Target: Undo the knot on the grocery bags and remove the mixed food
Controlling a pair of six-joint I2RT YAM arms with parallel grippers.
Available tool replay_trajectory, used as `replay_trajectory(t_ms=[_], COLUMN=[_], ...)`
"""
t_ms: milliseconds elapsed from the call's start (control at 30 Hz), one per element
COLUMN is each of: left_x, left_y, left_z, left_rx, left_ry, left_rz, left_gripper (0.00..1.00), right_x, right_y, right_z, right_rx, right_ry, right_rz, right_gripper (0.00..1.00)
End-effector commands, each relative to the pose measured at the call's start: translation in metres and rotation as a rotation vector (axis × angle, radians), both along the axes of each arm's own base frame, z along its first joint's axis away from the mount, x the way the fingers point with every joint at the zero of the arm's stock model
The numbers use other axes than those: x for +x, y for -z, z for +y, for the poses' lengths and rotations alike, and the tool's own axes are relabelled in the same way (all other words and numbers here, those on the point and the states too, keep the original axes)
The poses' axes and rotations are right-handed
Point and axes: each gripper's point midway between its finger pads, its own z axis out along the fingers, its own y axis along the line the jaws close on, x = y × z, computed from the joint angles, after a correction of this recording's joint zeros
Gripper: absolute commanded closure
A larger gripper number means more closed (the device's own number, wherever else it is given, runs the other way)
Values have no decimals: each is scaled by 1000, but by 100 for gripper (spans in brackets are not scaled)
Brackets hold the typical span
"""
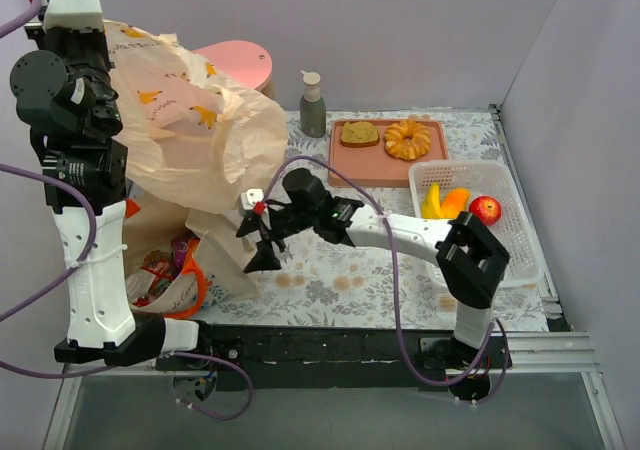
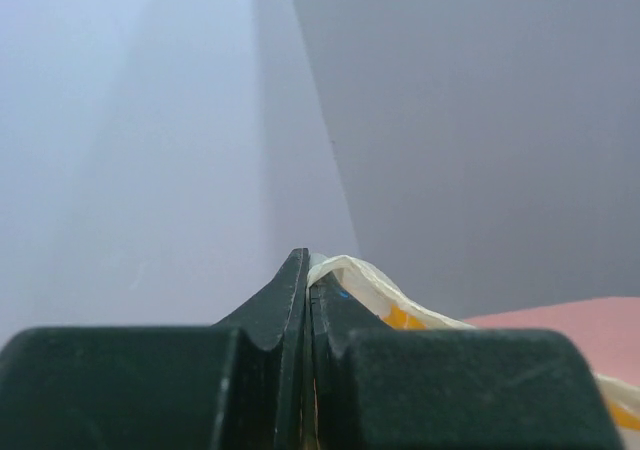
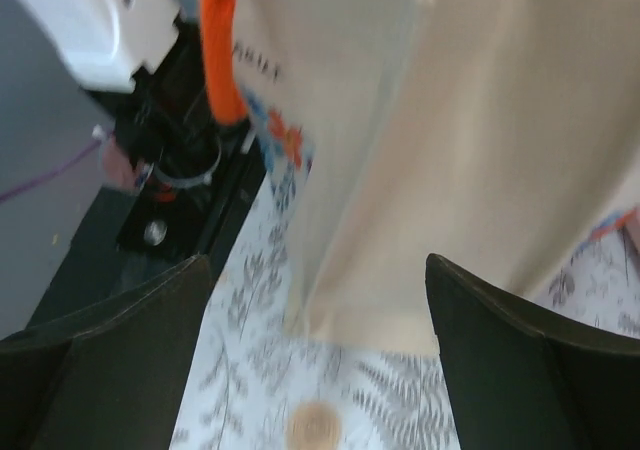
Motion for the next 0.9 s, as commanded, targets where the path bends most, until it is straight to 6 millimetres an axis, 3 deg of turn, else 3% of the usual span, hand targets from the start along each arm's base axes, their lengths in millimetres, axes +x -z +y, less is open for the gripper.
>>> replay_trajectory(t_ms=[0,67,100,167,200,233,267,300,333,400,433,467,500,533,567,667,767,833,867], left_x=[-60,-71,-71,-79,-77,-85,-88,-90,-87,-103,-99,-113,-116,-120,-123,-124,-142,-150,-150], left_y=[-38,-41,-40,-39,-36,-39,-40,-40,-33,-30,-17,-16,-9,-3,13,48,59,63,66], left_z=[47,55,55,55,56,57,57,56,56,61,63,65,67,69,72,82,90,92,92], left_rx=[-17,-19,-16,-7,-5,-1,11,24,45,89,105,129,160,174,183,186,175,205,215], left_ry=[-211,-233,-228,-229,-238,-244,-250,-250,-254,-306,-324,-350,-375,-392,-409,-475,-540,-573,-569], left_rz=[-168,-184,-181,-180,-170,-185,-187,-181,-155,-140,-101,-97,-59,-33,14,137,165,177,182], left_gripper=[100,100,100,100,100,100,100,100,100,100,100,100,100,100,100,100,100,100,100], right_x=[25,28,24,1,-3,-4,-2,0,12,20,34,35,36,44,46,43,33,38,31], right_y=[-68,-54,-62,-49,-49,-44,-37,-18,-36,-29,-33,-30,-22,-27,-28,-25,-3,-1,5], right_z=[58,74,81,86,87,86,81,70,53,24,-4,-21,-40,-69,-84,-134,-177,-199,-208], right_rx=[242,230,245,214,204,186,150,106,137,93,82,65,19,12,15,-39,-147,-159,-179], right_ry=[177,208,184,88,72,61,77,96,124,144,181,170,175,212,208,189,182,213,205], right_rz=[11,68,77,77,63,23,17,8,-48,-46,-52,-71,-65,-80,-120,-194,-203,-226,-193], right_gripper=[7,11,14,32,48,83,98,99,99,99,99,99,99,99,99,99,99,99,99])
